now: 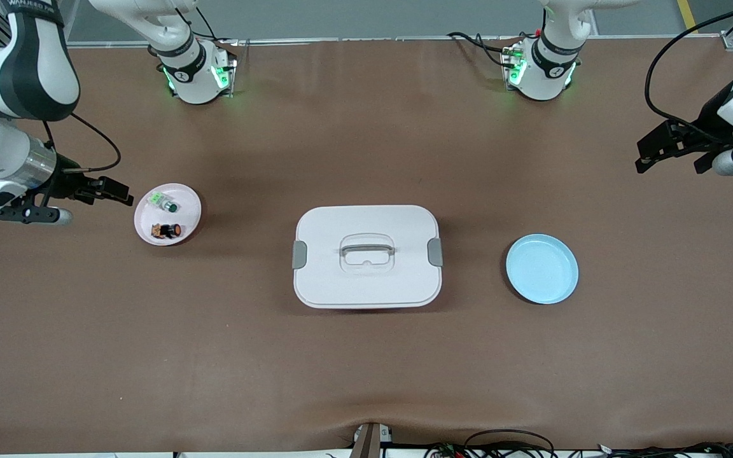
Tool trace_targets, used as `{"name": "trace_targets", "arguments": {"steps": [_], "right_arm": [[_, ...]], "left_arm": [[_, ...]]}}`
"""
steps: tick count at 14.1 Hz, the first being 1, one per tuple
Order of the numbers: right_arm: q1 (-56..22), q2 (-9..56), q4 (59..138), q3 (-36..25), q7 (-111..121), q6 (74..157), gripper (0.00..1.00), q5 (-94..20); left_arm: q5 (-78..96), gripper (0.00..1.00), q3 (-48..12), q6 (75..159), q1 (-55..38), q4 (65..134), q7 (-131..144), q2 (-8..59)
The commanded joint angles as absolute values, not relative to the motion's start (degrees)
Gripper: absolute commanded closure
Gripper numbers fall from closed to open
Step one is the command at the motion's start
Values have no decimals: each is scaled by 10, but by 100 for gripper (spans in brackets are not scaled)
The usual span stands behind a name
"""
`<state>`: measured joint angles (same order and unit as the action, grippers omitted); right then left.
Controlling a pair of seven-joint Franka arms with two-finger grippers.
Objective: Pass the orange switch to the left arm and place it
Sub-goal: 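Lower the right gripper toward the switch on the white plate, then grasp the black-and-orange switch with the right gripper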
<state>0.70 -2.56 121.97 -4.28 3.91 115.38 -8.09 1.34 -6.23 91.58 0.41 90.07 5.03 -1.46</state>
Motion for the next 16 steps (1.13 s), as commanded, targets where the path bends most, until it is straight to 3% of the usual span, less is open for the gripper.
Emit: {"name": "trace_targets", "arguments": {"steps": [1, 10, 16], "right_arm": [[11, -33, 1283, -39, 68, 1221, 0, -90], [13, 121, 1312, -39, 177, 1417, 0, -90], [12, 156, 1328, -38, 178, 1466, 0, -91]], "left_arm": [[16, 0, -64, 913, 4, 891, 59, -11], [15, 0, -65, 914, 4, 890, 58, -10], [16, 0, -65, 920, 5, 876, 57, -6]]}}
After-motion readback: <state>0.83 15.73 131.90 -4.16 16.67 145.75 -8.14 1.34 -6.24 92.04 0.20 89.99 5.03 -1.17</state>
